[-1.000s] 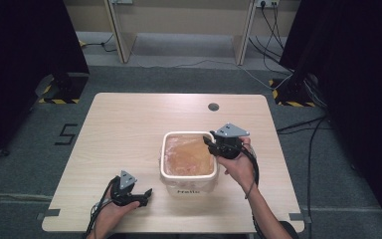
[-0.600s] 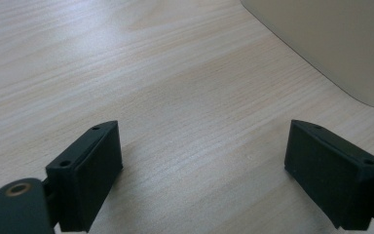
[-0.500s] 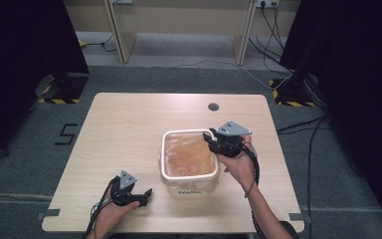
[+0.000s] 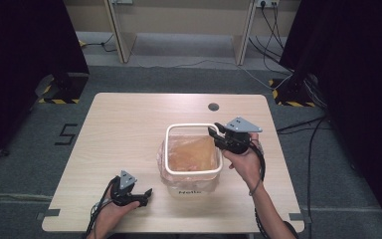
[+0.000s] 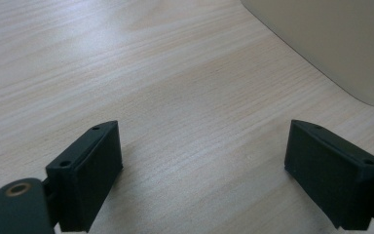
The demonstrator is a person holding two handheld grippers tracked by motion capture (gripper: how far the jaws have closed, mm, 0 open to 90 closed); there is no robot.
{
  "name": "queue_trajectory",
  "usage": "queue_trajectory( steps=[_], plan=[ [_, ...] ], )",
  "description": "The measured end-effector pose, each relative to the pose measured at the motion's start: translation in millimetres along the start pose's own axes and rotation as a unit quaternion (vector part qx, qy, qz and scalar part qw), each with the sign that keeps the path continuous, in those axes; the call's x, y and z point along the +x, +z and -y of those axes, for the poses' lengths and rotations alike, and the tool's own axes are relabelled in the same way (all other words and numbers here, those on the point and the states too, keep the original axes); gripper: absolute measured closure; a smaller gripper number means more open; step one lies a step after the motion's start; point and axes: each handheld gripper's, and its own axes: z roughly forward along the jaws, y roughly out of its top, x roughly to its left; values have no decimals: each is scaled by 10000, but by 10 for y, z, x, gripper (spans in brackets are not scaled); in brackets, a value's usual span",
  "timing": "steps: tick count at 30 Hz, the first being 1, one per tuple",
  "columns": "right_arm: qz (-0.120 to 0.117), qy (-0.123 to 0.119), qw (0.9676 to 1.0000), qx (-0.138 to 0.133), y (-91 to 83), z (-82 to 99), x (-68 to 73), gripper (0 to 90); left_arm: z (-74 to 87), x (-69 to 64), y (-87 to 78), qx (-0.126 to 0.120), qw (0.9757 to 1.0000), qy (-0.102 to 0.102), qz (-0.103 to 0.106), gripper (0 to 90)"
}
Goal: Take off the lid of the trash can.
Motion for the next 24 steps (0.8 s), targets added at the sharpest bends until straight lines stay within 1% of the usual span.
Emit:
queue_trajectory(
  steps=[3,4,9,10,11,12,14,17,19,22,24],
  plan=[
    [18,59,10000,-31,-37,-6,-42,682,0,0,0,4,10000,3,-3,127],
    [39,142,9999,-84,-80,-15,-89,682,0,-1,0,-3,10000,-4,-4,127],
    [126,268,9994,-184,-216,-7,-239,683,0,-1,0,-3,10000,-5,-4,127],
    [126,268,9994,-184,-216,-7,-239,683,0,-1,0,-3,10000,-5,-4,127],
    [151,318,9992,-207,-247,0,-275,682,0,0,0,-2,10000,-4,-2,127],
    [211,386,9987,-238,-307,22,-350,682,0,0,0,-2,10000,-3,-3,127],
    [252,455,9984,-241,-361,53,-424,682,0,0,0,-2,10000,-5,-2,127],
    [308,555,9977,-252,-440,121,-525,682,0,0,0,-1,10000,-4,-1,127],
    [408,587,9971,-243,-498,173,-589,682,0,0,0,-1,10000,-4,-3,127],
    [477,711,9960,-244,-592,250,-692,682,0,0,0,-1,10000,-3,-2,127],
    [566,727,9955,-230,-654,296,-753,682,0,0,0,-1,10000,-5,-1,127]
  ],
)
